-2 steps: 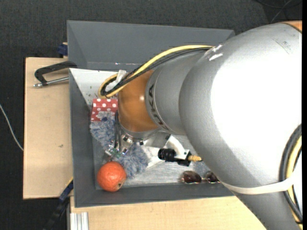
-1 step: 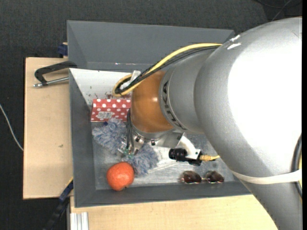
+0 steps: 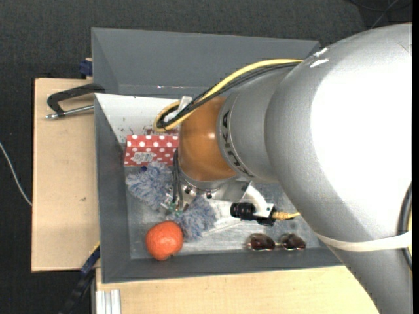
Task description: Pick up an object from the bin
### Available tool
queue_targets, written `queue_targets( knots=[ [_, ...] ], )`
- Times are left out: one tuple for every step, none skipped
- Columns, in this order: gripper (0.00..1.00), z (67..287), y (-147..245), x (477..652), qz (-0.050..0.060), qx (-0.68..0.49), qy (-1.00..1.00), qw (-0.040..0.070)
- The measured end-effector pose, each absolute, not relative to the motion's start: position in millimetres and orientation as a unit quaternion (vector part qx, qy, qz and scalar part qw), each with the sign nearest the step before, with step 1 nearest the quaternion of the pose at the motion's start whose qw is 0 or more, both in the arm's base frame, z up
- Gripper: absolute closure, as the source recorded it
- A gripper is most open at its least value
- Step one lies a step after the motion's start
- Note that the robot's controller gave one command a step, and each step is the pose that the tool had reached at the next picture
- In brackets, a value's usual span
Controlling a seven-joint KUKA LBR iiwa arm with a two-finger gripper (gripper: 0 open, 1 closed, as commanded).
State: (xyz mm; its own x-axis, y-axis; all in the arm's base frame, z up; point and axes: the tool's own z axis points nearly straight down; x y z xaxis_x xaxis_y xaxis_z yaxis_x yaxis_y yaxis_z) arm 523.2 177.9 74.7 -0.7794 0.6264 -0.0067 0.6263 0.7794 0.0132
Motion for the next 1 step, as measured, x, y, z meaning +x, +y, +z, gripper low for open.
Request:
queue_targets(
  knots=[
    [1.00, 89.5, 179.5, 524.2, 0.002, 0.331, 0.944, 0.002]
  ],
)
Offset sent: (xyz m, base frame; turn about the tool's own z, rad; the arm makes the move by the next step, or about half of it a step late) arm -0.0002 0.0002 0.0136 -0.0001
